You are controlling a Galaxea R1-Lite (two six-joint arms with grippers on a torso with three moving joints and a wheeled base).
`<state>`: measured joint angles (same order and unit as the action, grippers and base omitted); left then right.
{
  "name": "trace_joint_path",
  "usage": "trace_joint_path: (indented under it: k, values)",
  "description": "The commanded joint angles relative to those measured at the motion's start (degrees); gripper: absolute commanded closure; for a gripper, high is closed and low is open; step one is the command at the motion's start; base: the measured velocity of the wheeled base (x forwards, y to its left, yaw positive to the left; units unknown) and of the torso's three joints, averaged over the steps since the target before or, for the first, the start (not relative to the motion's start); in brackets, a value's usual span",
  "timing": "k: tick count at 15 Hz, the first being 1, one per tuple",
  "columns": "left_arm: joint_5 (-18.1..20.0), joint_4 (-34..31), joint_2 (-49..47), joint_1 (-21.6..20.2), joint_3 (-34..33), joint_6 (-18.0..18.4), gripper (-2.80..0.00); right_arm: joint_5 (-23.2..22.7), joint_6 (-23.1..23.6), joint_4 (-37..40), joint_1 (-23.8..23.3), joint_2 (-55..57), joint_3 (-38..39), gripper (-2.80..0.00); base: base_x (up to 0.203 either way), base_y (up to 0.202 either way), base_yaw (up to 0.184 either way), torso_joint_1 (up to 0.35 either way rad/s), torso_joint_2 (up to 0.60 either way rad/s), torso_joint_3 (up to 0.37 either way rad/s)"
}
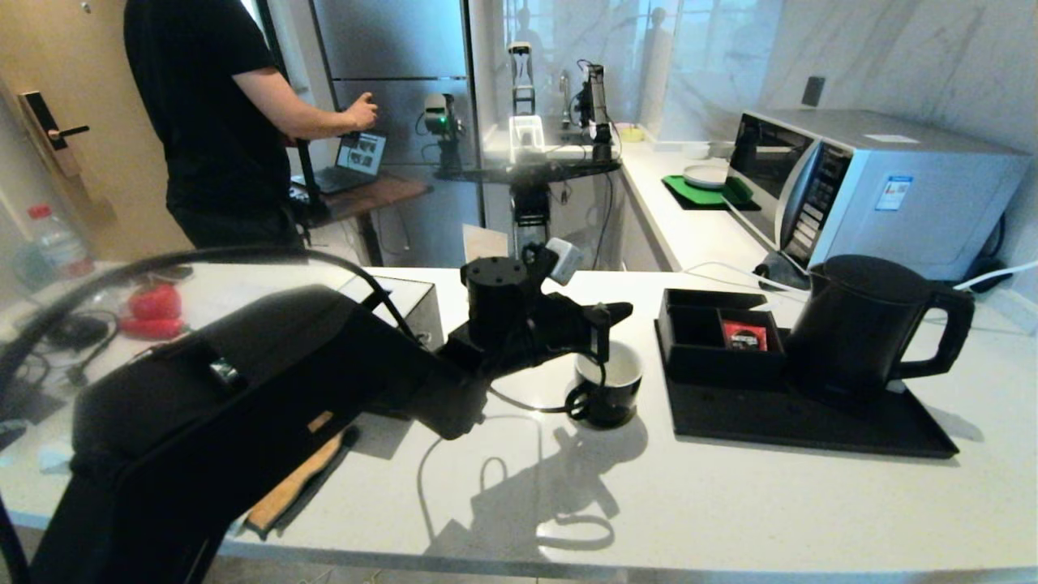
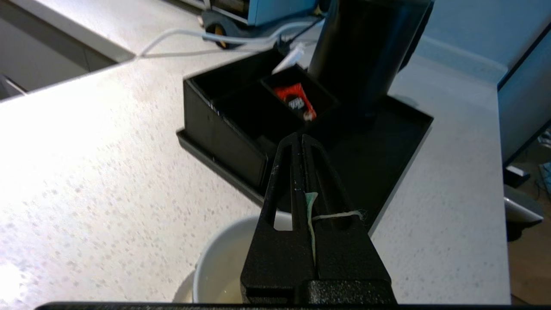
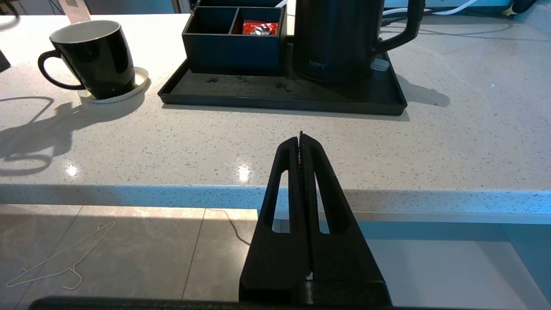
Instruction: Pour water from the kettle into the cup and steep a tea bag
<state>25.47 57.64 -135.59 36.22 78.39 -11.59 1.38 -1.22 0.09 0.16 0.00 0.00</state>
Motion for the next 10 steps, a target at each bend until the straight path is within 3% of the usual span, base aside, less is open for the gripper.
trace_joint_path:
  k: [1,10]
  values:
    - [0.1,0.5,-2.4,0.2,0.0,-0.1,0.00,0.0,0.0,0.0,0.0,0.1,0.0,0.00,0.000,0.000,0.000,0.000,0.00,0.000]
    - [0.0,-0.3,1.0,-0.1,0.2,-0.1,0.00,0.0,0.0,0.0,0.0,0.1,0.0,0.00,0.000,0.000,0.000,0.000,0.00,0.000]
